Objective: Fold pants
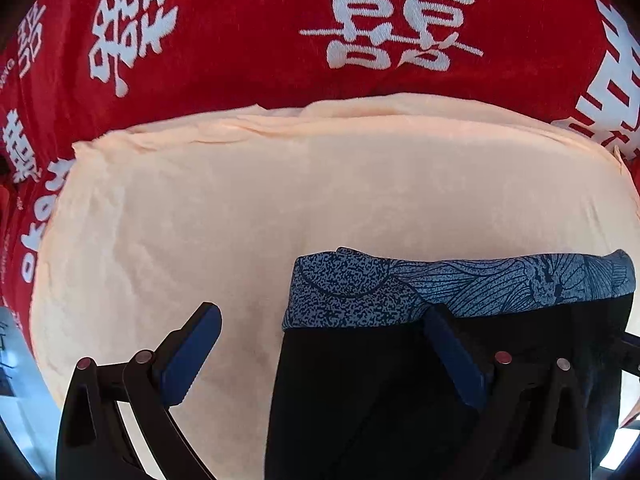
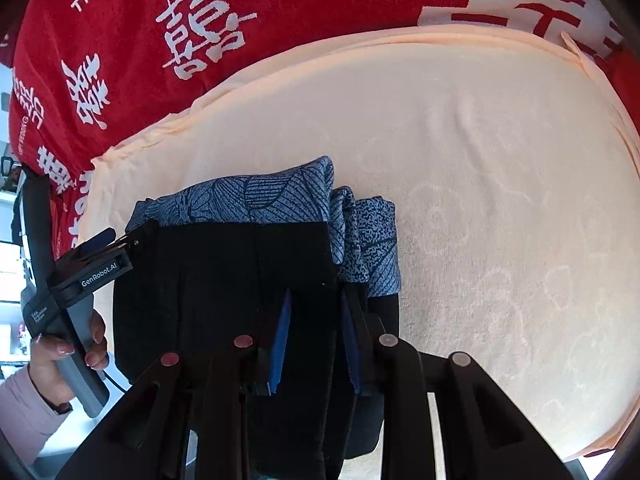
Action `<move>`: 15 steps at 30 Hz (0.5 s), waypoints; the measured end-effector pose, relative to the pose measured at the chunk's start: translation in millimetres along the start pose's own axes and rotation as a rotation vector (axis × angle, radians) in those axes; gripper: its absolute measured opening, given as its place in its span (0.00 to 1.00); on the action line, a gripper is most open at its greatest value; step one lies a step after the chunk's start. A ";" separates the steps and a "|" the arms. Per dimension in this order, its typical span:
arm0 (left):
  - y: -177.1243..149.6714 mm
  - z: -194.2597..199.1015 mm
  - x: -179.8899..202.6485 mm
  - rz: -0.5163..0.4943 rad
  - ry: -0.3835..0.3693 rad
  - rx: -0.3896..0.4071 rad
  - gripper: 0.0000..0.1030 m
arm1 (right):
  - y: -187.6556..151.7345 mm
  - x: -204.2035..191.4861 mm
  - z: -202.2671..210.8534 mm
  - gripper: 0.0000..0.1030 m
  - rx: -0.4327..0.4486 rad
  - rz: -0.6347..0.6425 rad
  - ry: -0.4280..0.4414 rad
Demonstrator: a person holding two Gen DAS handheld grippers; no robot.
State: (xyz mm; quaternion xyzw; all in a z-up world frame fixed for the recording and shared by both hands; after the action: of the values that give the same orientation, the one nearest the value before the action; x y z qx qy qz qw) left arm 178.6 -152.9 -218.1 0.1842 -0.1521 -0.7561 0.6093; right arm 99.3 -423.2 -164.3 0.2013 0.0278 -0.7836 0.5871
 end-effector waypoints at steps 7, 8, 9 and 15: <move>-6.6 22.8 3.0 -0.074 0.009 -0.053 1.00 | -18.1 13.6 18.6 0.65 -0.048 -0.082 -0.085; -10.6 28.8 2.0 -0.077 -0.005 -0.071 1.00 | -22.1 17.4 23.5 0.65 -0.049 -0.109 -0.079; -13.9 33.6 1.7 -0.078 -0.013 -0.082 1.00 | -27.6 21.1 29.5 0.65 -0.052 -0.136 -0.081; -33.9 71.6 -0.3 -0.111 -0.041 -0.137 1.00 | -59.0 19.6 57.7 0.77 -0.072 -0.167 -0.141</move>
State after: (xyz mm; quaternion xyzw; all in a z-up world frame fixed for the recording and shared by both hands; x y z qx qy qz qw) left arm 116.2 -145.1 -170.1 0.1349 -0.1021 -0.8011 0.5742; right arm 23.5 -438.9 -129.6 0.1214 0.0312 -0.8405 0.5271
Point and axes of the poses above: each gripper's, at about its wrist camera, not at the fingertips, and z roughly against the way its jaws point, x to its right, y to its top, the point moved 2 cm from there along -z, roughly the way its jaws point, and after that the axes turned 9 degrees about x, right-handed, at the moved point
